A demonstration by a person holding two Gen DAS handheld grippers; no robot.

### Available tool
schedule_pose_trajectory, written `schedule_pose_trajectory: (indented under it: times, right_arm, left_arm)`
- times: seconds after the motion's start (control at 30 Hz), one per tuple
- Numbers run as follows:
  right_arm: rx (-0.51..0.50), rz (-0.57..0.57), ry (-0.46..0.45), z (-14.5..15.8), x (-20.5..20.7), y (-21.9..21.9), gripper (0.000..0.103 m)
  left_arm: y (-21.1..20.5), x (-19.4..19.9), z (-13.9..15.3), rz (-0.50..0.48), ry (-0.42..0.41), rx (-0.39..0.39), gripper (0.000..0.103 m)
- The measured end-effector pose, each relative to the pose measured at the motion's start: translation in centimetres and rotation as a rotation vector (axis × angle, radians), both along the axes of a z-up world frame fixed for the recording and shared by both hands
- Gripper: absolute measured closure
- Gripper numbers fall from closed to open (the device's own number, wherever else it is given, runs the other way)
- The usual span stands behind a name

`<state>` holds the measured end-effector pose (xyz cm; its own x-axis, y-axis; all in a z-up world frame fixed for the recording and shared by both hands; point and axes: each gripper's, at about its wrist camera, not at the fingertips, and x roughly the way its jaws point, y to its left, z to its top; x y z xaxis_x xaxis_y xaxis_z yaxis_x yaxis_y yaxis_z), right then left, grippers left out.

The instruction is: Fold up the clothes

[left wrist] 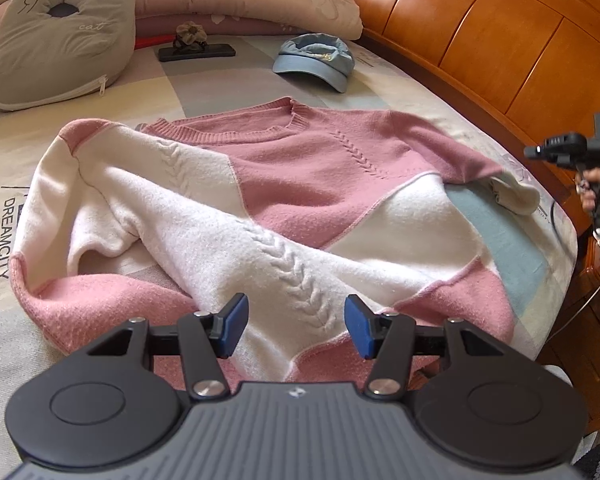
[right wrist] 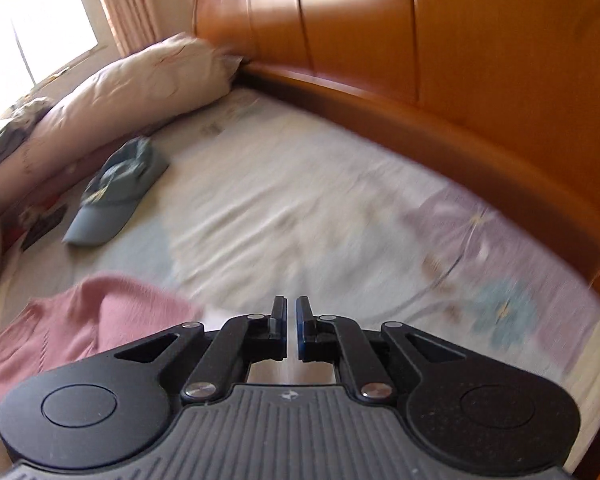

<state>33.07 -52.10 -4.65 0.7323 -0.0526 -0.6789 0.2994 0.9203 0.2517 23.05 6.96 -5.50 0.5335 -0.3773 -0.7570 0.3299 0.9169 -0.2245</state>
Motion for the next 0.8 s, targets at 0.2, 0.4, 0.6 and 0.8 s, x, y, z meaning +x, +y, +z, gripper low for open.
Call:
schedule_pose_trajectory:
  times: [0.2, 0.4, 0.6, 0.8]
  right_arm:
    - [0.043, 0.033, -0.032, -0.3, -2.2, 0.7, 0.034]
    - [0.054, 0.158, -0.015, -3.5, -8.0, 4.3, 0.013]
    - [-0.096, 0.001, 0.062, -6.5, -6.0, 4.3, 0.013]
    - [-0.25, -0.074, 0.107, -7.3, -3.2, 3.8, 0.012]
  left_arm:
    - [-0.1, 0.0, 0.1, -0.012, -0.007, 0.009, 0.05]
    - [-0.5, 0.0, 0.5, -0.033, -0.022, 0.023, 0.05]
    - [-1.4, 0.0, 0.4, -0.04, -0.02, 0.018, 0.05]
    - [-1.9, 0.2, 0.0, -0.047, -0.004, 0.025, 0.05]
